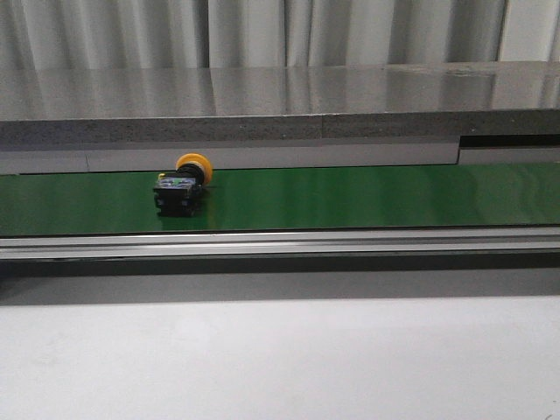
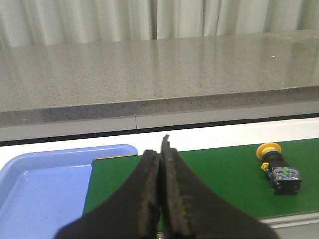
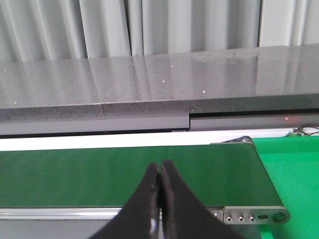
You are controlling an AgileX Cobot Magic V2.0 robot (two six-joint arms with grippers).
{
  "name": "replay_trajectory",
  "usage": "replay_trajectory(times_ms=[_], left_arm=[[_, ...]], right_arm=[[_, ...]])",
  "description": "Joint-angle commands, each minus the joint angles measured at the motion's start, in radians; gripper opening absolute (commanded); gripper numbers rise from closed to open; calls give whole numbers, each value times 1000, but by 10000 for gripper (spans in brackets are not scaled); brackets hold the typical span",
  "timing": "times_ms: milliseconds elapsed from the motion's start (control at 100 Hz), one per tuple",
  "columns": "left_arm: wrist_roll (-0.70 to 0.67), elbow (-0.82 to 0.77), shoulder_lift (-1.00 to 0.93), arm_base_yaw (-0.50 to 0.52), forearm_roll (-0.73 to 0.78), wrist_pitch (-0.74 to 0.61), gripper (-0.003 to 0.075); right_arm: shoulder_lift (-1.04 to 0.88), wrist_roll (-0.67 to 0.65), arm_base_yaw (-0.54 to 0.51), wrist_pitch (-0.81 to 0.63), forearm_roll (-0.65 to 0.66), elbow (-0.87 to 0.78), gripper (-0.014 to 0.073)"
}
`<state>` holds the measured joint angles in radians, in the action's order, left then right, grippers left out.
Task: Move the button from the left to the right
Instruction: 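Lower the right gripper over the button as the belt carries it closer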
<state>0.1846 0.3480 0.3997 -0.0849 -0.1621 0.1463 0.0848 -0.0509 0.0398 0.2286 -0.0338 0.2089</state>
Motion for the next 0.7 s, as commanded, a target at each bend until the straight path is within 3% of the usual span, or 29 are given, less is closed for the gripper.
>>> replay_trajectory(times_ms=[0, 270, 690], left_arm=[[1, 28, 3, -8, -11, -80, -20], [1, 28, 3, -8, -11, -80, -20], [1, 28, 3, -8, -11, -80, -20]], right_arm=[[95, 1, -2, 30, -8, 121, -68], [432, 1, -2, 304, -8, 389, -68], [780, 1, -2, 338, -54, 530, -68]])
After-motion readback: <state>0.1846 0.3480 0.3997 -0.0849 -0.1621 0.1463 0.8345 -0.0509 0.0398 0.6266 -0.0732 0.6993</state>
